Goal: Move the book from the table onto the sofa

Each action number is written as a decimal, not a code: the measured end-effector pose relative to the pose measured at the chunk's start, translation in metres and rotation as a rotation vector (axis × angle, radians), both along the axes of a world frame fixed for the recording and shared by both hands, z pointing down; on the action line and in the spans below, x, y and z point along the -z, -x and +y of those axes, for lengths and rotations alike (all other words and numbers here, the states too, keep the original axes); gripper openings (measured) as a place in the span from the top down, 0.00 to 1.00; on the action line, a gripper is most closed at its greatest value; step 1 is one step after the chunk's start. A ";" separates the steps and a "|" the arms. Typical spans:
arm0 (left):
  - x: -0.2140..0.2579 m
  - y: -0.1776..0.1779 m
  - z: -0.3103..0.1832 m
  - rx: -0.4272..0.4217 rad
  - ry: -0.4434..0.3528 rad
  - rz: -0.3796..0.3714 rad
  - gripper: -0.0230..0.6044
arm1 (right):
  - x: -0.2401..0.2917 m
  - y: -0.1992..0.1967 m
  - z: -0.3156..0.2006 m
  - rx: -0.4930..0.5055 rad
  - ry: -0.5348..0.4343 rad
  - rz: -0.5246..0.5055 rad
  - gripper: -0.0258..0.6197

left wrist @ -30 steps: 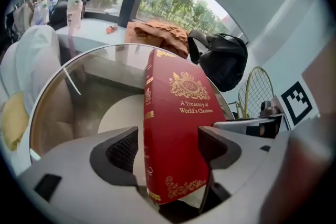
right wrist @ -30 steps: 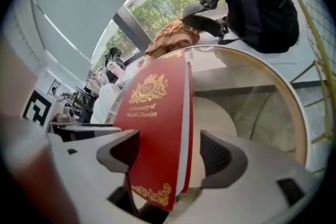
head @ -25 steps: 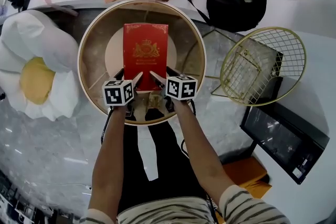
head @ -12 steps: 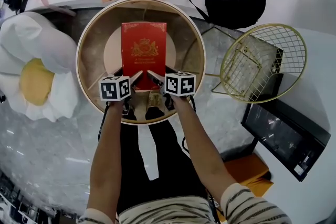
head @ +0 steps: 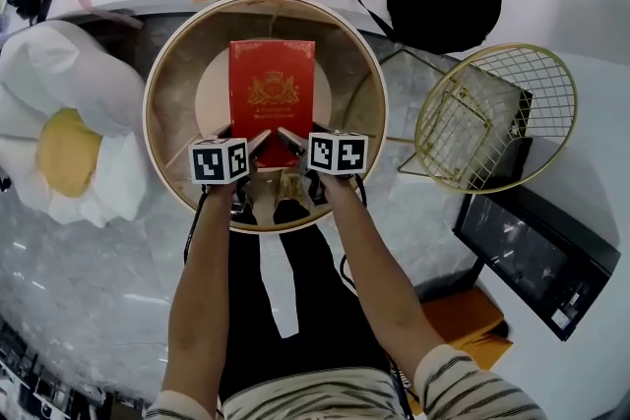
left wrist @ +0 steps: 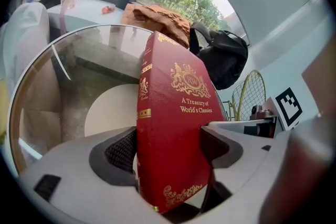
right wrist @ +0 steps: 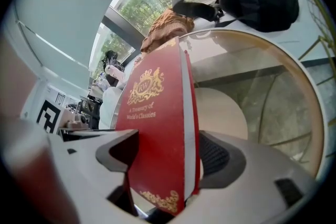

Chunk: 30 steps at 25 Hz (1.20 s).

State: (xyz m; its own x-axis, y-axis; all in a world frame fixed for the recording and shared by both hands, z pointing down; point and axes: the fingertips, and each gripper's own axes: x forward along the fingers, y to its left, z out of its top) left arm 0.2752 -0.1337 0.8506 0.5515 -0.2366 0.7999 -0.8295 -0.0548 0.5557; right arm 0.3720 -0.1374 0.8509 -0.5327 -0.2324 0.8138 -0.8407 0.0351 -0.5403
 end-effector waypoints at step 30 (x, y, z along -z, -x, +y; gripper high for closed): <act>0.173 0.037 0.010 0.142 -0.112 -0.024 0.39 | 0.177 0.042 -0.003 0.165 -0.155 0.037 0.45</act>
State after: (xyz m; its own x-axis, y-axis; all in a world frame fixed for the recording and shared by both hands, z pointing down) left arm 0.2387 -0.1240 0.6778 0.4870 -0.3994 0.7767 -0.8465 0.0031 0.5324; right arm 0.3300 -0.1403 0.6737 -0.5441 -0.2683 0.7950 -0.8359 0.2545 -0.4863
